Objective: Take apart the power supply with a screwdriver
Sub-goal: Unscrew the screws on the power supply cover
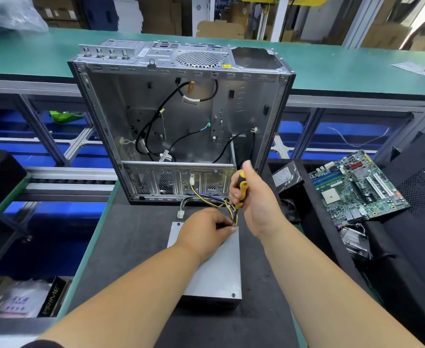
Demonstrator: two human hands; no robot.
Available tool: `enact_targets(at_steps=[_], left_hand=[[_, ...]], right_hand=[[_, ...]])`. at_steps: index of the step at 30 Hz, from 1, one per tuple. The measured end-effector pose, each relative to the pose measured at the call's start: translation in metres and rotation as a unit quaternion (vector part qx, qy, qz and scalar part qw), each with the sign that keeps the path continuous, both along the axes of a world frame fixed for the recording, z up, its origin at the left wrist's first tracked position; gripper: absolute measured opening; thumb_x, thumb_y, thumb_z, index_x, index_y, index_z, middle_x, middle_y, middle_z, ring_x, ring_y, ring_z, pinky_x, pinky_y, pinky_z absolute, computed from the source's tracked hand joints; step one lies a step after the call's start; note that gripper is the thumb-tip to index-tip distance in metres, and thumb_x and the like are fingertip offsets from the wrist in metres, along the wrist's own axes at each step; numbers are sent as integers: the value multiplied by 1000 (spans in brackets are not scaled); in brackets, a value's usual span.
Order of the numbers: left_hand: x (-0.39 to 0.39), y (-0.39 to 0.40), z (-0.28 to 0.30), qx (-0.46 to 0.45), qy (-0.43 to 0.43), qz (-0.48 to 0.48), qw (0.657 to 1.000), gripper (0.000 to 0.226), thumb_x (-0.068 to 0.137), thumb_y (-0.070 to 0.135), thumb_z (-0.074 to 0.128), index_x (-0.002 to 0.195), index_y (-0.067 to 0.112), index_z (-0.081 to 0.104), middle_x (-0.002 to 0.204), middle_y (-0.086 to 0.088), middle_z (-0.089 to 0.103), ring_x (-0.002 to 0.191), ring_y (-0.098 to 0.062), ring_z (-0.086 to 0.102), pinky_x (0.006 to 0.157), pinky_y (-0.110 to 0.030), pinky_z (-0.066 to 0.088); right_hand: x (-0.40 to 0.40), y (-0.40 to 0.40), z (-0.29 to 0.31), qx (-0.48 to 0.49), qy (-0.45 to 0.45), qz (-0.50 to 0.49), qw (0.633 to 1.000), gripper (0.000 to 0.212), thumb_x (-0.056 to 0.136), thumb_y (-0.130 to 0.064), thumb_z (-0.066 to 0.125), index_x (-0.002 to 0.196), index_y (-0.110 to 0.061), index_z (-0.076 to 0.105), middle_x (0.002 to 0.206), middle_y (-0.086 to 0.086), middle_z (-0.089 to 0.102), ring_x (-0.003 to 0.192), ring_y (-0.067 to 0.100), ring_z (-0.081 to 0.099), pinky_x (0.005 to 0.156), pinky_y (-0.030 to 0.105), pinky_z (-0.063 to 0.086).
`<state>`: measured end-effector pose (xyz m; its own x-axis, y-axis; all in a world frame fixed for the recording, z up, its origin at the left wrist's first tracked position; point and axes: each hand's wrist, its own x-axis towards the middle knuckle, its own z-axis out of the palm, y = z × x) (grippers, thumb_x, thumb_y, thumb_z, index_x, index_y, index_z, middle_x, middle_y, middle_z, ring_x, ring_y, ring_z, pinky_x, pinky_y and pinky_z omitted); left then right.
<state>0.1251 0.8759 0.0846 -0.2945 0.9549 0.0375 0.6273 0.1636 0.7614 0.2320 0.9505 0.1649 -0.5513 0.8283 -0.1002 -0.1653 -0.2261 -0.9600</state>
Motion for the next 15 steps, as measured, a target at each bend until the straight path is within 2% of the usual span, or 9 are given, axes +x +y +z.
enact_targets(at_steps=[2, 4, 6, 8, 9, 11, 15], left_hand=[[0, 0, 0, -2, 0, -4, 1000, 9, 85, 38, 74, 89, 30, 76, 90, 13, 63, 87, 0, 58, 79, -22, 47], [-1, 1, 0, -2, 5, -10, 1000, 8, 85, 37, 73, 89, 31, 76, 90, 12, 63, 87, -2, 58, 80, -25, 48], [0, 1, 0, 3, 7, -12, 1000, 7, 85, 37, 74, 89, 32, 76, 89, 12, 62, 87, -2, 58, 80, -26, 49], [0, 1, 0, 7, 1, -11, 1000, 8, 84, 38, 74, 89, 32, 76, 89, 14, 62, 88, -1, 58, 81, -25, 49], [0, 1, -1, 7, 2, -12, 1000, 8, 83, 39, 74, 89, 33, 75, 90, 15, 62, 88, 1, 57, 80, -23, 48], [-1, 0, -2, 9, 13, -20, 1000, 7, 82, 41, 73, 87, 37, 73, 91, 18, 62, 90, 5, 56, 79, -18, 46], [-3, -1, -3, 12, 17, -31, 999, 15, 81, 41, 73, 94, 33, 74, 94, 17, 62, 93, 2, 57, 84, -22, 48]], right_hand=[[7, -2, -4, 87, -84, -13, 993, 29, 93, -35, 60, 74, -15, 50, 63, 1, 48, 63, 17, 45, 71, 31, 41], [16, -3, -10, 162, -191, -30, 968, 25, 95, -31, 62, 80, -13, 55, 74, 5, 59, 74, 18, 55, 79, 36, 45], [28, -2, -15, 217, -278, -45, 934, 28, 95, -41, 60, 85, -15, 59, 79, 3, 61, 77, 15, 58, 73, 34, 45], [41, 1, -16, 243, -333, -62, 909, 34, 94, -52, 57, 80, -21, 59, 64, -9, 54, 61, 5, 50, 62, 32, 39], [46, 2, -16, 238, -346, -64, 905, 37, 93, -55, 56, 78, -21, 60, 58, -11, 52, 54, 2, 47, 59, 31, 38], [52, 3, -16, 219, -341, -65, 912, 38, 92, -57, 55, 81, -23, 65, 57, -10, 55, 54, 1, 48, 61, 30, 41], [58, 2, -19, 181, -256, -96, 945, 31, 95, -48, 59, 83, -20, 69, 78, 7, 68, 67, 9, 56, 75, 38, 50]])
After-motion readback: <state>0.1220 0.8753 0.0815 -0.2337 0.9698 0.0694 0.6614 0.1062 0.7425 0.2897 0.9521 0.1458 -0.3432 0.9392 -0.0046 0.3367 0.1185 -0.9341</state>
